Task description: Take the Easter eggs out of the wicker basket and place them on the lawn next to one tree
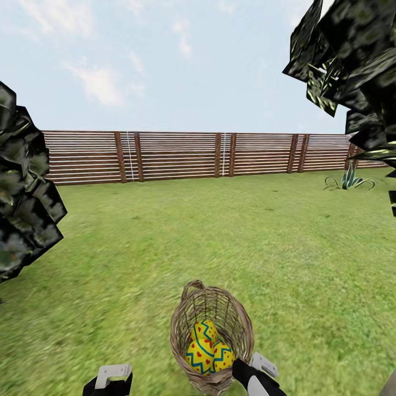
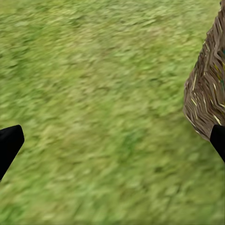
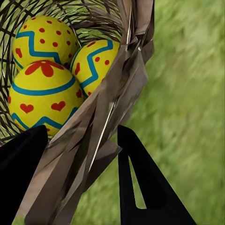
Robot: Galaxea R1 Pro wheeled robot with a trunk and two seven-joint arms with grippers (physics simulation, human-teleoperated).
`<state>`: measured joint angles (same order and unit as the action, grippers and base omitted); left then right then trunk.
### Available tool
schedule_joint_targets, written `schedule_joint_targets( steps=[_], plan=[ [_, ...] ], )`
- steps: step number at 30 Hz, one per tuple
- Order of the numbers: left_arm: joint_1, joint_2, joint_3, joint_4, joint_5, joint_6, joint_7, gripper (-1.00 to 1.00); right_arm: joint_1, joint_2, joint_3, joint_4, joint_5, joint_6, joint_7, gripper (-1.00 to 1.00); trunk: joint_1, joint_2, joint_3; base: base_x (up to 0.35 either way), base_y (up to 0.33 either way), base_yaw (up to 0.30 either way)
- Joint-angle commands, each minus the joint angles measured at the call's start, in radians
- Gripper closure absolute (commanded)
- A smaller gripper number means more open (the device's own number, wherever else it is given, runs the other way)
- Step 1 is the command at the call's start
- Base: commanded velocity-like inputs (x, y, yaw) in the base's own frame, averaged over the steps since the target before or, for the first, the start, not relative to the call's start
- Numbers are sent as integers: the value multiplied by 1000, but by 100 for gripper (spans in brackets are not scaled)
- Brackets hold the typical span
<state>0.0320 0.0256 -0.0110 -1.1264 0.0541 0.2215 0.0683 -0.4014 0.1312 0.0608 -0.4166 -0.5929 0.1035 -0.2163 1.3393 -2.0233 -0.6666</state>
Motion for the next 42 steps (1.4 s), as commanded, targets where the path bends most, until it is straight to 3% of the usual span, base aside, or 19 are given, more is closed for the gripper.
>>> schedule_joint_targets(
  steps=[1, 32, 35, 36, 42],
  plan=[
    [0, 0, -1, -2, 6, 6, 4, -100, -1, 0, 7, -4, -4, 5, -8, 100, 4, -8, -4, 0, 0, 0],
    [1, 0, -1, 2, 5, 6, 7, -100, -1, 1, 7, -4, -4, 5, -8, 100, 123, -225, -101, 0, 0, 0],
    [0, 0, 0, 2, 6, 6, 7, -100, -1, 1, 7, -4, -4, 5, -8, 100, 123, -225, -101, 0, 0, 0],
    [0, 0, 0, 2, 6, 7, 7, -100, -1, 1, 7, -4, -4, 5, -8, -100, 123, -225, -101, 0, 0, 0],
    [0, 0, -1, 2, 6, 7, 5, -100, -1, 1, 7, -4, -4, 5, -8, -100, 123, -225, -101, 0, 0, 0]
  ],
)
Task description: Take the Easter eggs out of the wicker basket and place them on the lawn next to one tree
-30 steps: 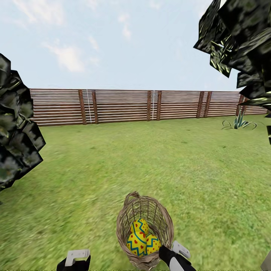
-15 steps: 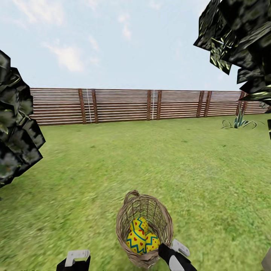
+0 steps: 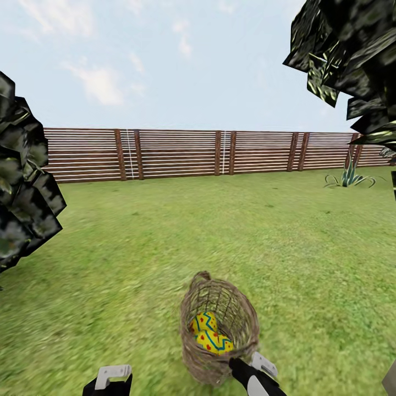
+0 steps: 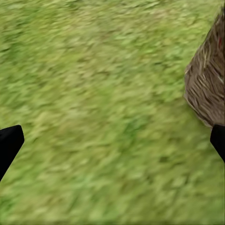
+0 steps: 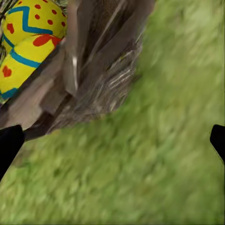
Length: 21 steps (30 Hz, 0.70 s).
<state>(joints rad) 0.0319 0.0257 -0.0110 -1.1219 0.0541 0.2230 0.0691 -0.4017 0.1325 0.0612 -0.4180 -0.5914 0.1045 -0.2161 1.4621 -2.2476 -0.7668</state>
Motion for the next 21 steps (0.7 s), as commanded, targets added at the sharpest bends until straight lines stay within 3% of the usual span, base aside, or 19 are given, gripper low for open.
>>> schedule_joint_targets(
  steps=[1, 9, 21],
  plan=[
    [0, 0, -1, -2, 6, 6, 5, -100, 0, -1, 6, -2, -5, 4, -8, -100, 0, 0, -1, 0, 0, 0],
    [0, 0, -1, -3, 6, 6, 5, -100, 0, -1, 6, -2, -5, 4, -8, -100, 0, 0, -1, 0, 0, 0],
    [0, 0, -1, 0, 4, 6, 6, -100, 0, -2, 6, -2, -5, 3, -8, -100, -46, 84, 37, 0, 0, 0]
  ],
)
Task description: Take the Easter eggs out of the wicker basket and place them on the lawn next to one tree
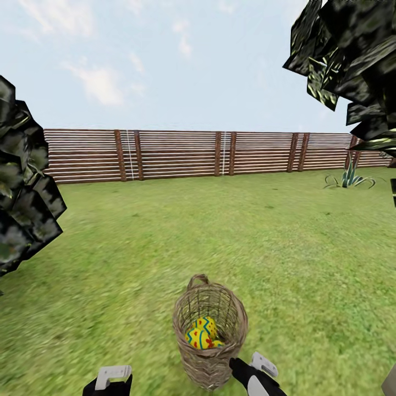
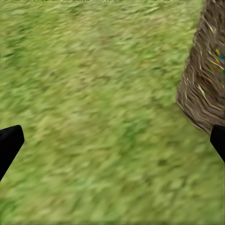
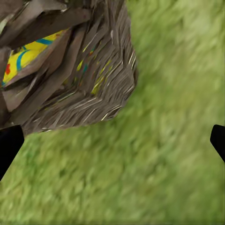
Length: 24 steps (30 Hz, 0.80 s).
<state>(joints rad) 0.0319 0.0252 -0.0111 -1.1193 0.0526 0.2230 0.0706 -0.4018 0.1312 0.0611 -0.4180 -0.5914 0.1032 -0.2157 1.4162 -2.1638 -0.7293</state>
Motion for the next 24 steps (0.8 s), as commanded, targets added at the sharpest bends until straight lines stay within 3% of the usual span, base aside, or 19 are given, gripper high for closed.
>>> schedule_joint_targets(
  steps=[1, 24],
  plan=[
    [0, 1, -1, -3, 6, 6, 5, -100, 0, -1, 6, -2, -5, 4, -8, -100, -4, 7, 2, 0, 0, 0],
    [0, 0, -2, -3, 5, 6, 5, -100, 0, -2, 6, -2, -5, 5, -9, -100, -92, 168, 74, 0, 0, 0]
  ],
)
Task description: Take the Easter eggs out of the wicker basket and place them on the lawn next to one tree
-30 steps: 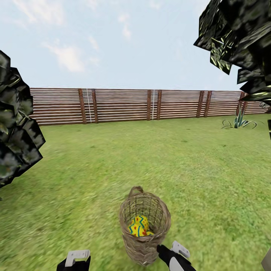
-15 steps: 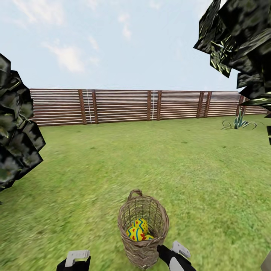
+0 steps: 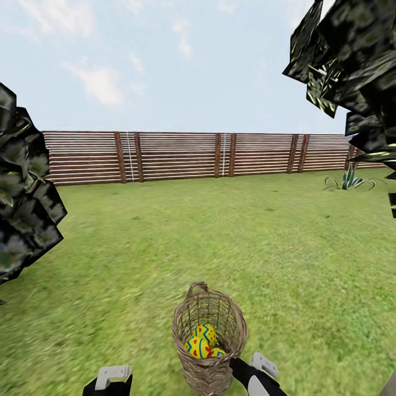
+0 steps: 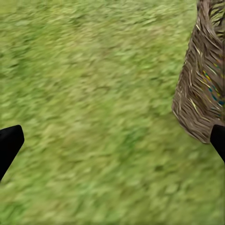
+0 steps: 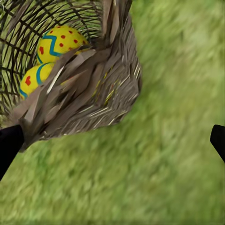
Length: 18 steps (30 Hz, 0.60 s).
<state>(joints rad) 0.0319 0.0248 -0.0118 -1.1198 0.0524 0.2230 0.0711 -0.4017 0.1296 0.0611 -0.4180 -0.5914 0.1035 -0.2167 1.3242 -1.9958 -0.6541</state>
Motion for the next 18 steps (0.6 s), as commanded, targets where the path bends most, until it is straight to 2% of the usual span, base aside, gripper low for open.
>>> schedule_joint_targets(
  steps=[1, 18],
  plan=[
    [0, 0, -2, -2, 5, 6, 5, -100, 0, -1, 6, -2, -5, 5, -8, -100, -4, 7, 2, 0, 0, 0],
    [0, 1, -2, 0, -2, 6, 12, -100, 0, -1, 6, -2, -5, 4, -8, -100, -69, 126, 56, 0, 0, 0]
  ],
)
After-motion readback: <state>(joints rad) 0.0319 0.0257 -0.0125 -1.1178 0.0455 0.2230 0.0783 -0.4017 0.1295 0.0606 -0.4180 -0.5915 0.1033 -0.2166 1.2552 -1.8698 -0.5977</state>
